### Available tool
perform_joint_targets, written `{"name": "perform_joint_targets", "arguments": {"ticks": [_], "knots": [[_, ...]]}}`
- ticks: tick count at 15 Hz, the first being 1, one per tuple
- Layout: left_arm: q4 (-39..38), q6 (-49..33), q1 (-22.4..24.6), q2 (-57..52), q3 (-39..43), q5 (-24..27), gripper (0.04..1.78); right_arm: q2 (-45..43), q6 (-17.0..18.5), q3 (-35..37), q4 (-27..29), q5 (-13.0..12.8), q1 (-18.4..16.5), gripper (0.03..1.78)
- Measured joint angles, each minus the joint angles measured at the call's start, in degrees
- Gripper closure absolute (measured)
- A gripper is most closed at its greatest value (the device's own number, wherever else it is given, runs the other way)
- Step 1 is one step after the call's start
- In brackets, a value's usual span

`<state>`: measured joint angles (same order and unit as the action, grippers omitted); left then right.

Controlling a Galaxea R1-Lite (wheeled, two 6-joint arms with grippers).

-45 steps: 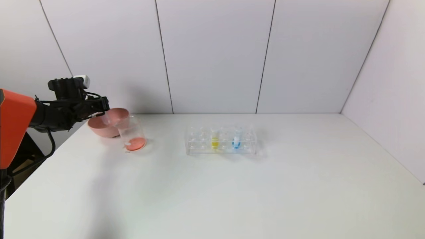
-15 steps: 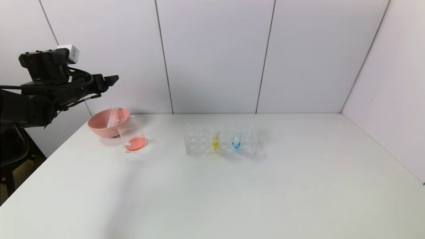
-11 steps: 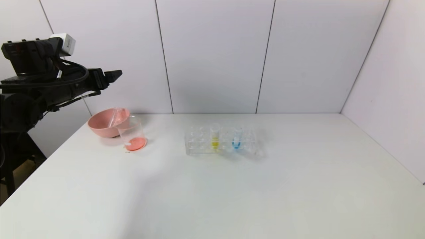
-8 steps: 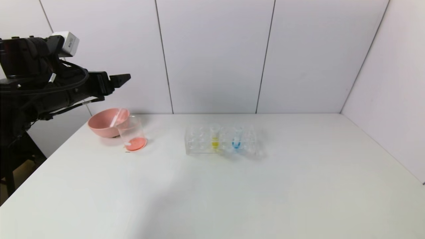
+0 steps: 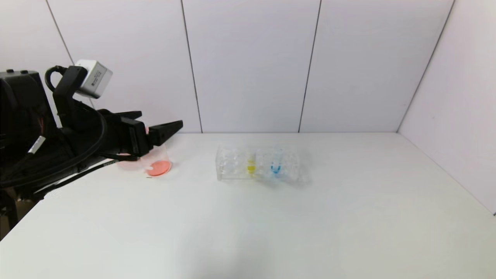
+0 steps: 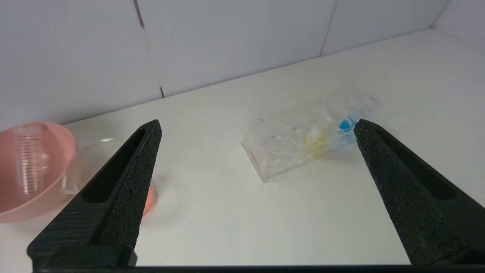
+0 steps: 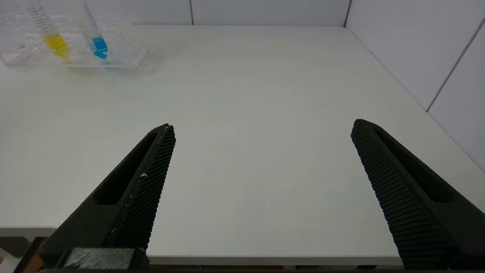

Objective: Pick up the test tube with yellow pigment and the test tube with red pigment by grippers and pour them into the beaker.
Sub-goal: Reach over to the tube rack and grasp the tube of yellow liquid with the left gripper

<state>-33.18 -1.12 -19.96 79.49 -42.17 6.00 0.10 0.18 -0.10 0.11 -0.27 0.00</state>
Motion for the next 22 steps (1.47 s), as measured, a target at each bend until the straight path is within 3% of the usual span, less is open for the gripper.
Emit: {"name": "perform_joint_targets", "arguments": {"ticks": [7,13,20,22], "knots": [[-6.21,1.07,-10.39,-0.45,6.64,-1.95,0.04,0.0,0.0,0.0,-0.01,0.02,0.0,0.11],[-7.91,0.61,-17.34,3.88,6.97,-8.86,0.04,0.0,0.0,0.0,-0.01,0.0,0.0,0.11],[-17.12,0.77,-20.7,11.76,7.44,-12.85,0.04,0.0,0.0,0.0,-0.01,0.02,0.0,0.11],[-20.57,0.07,-20.83,14.76,5.38,-17.02,0.04,0.0,0.0,0.0,-0.01,0.0,0.0,0.11]]}}
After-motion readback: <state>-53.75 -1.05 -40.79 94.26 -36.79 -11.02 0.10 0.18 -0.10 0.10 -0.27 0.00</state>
